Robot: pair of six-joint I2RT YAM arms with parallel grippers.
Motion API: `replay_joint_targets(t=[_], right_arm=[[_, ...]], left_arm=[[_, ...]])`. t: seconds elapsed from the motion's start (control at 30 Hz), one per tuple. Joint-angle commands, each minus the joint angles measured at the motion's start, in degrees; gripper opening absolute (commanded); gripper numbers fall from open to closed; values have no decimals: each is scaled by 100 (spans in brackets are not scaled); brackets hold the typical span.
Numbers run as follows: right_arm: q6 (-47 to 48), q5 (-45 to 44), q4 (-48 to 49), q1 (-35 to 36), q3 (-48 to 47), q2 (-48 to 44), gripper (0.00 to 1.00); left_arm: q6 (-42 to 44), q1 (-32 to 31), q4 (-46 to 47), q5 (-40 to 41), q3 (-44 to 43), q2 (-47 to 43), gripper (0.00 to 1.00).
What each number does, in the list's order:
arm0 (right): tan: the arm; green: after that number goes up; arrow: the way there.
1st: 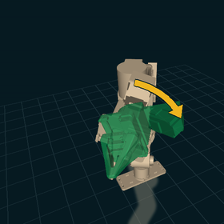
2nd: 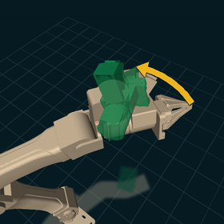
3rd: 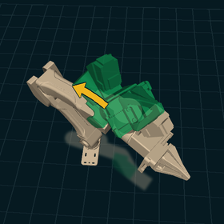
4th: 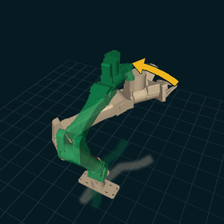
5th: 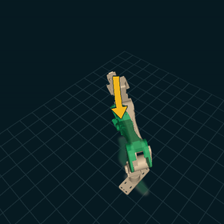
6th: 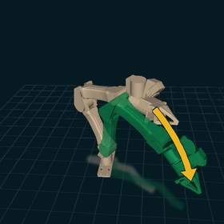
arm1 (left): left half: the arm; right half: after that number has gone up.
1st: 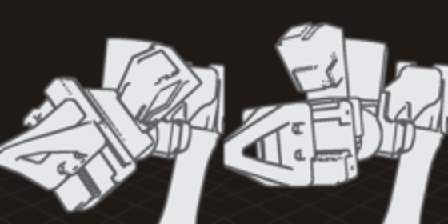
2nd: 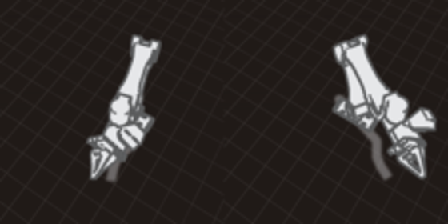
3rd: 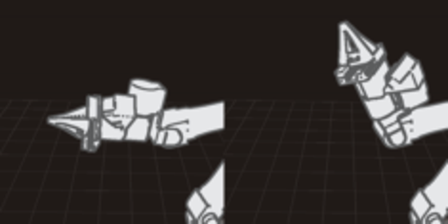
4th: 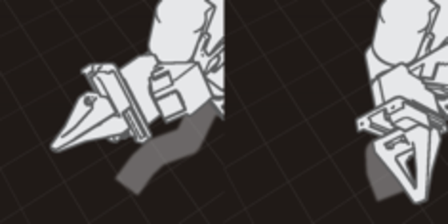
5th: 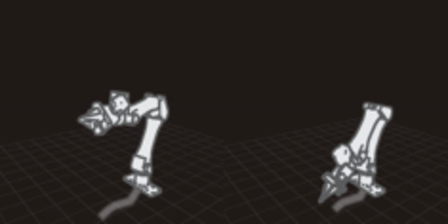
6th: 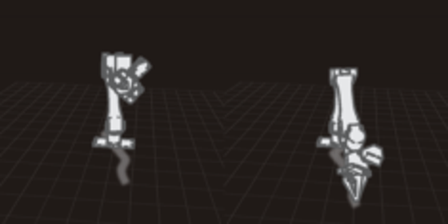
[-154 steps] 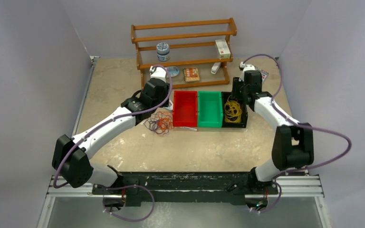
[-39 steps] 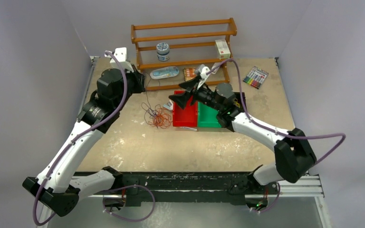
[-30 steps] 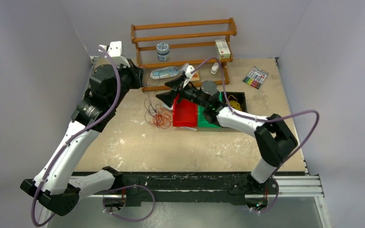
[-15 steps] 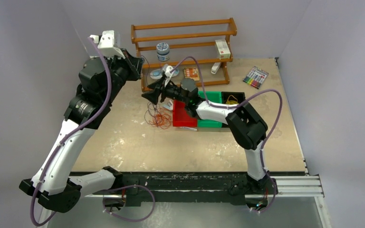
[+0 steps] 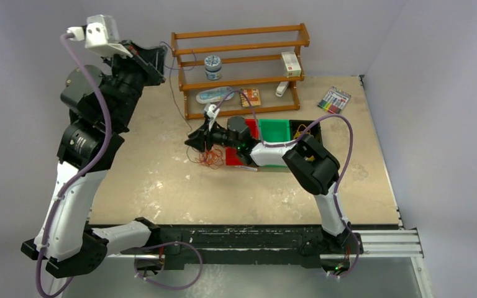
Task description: Untangle the cables
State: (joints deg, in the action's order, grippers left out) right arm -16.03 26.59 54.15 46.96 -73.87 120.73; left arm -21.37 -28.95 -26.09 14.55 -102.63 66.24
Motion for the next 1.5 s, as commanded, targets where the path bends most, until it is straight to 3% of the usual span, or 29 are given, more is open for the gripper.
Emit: replay_joint_targets(t=[0.0, 0.57, 1.1, 1.23, 1.47], right_arm=[[-79, 47, 475, 58, 200, -82, 37], [-321, 257, 802, 111, 436, 675, 36], [-305, 357, 800, 164, 675, 630, 36], [-299, 331, 870, 162, 907, 279, 37], [244, 233, 247, 156, 1212, -906, 47]], left_arm=[[173, 30, 347, 443, -517, 4, 0], [351, 30, 639, 661, -1792, 489, 0], [965, 30, 1482, 919, -2642, 815, 0], [1021, 30, 1443, 918, -2608, 816, 0], [995, 30, 1554, 1057, -1806, 377, 0]])
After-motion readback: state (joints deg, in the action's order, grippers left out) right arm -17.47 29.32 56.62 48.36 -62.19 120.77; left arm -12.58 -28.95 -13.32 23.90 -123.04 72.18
